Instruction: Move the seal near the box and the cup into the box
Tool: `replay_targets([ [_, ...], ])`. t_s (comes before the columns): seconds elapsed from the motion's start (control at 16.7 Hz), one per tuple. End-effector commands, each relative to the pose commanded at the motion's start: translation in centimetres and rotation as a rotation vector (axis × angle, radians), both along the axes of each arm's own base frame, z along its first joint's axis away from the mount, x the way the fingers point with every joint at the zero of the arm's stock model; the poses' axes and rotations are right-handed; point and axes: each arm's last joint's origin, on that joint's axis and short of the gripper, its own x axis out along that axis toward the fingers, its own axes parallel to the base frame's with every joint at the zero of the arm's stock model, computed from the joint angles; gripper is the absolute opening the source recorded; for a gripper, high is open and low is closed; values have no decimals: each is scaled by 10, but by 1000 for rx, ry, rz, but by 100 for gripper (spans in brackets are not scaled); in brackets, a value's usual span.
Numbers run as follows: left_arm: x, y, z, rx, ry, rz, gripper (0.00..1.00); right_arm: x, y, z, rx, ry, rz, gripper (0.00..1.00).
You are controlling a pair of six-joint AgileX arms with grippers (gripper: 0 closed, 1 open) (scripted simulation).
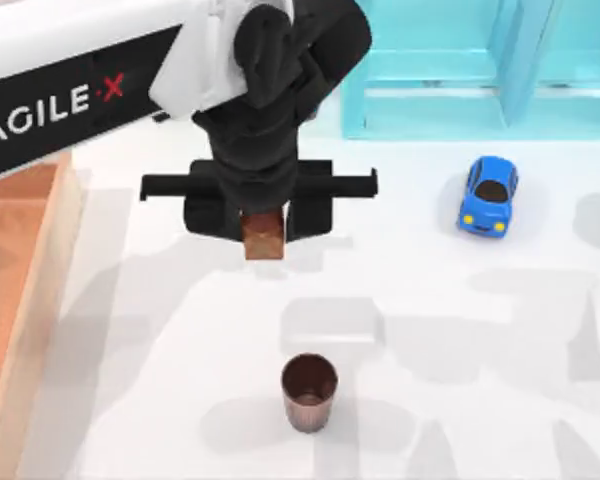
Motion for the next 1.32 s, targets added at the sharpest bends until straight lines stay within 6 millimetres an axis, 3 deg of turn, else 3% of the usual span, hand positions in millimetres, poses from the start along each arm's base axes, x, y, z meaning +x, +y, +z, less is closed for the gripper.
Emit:
replay_targets([
  [0.24, 7, 90, 1, 10, 10, 0, 0, 0, 0, 0, 0, 0, 0, 100],
  [0.42, 2, 120, 1, 7, 7, -2, 0, 0, 0, 0, 0, 0, 0, 100],
  [0.78, 3, 120, -3, 12, 10, -5, 0, 0, 0, 0, 0, 0, 0, 100],
  [1.32, 12, 121, -62, 7, 7, -3, 0, 0, 0, 0, 0, 0, 0, 100],
])
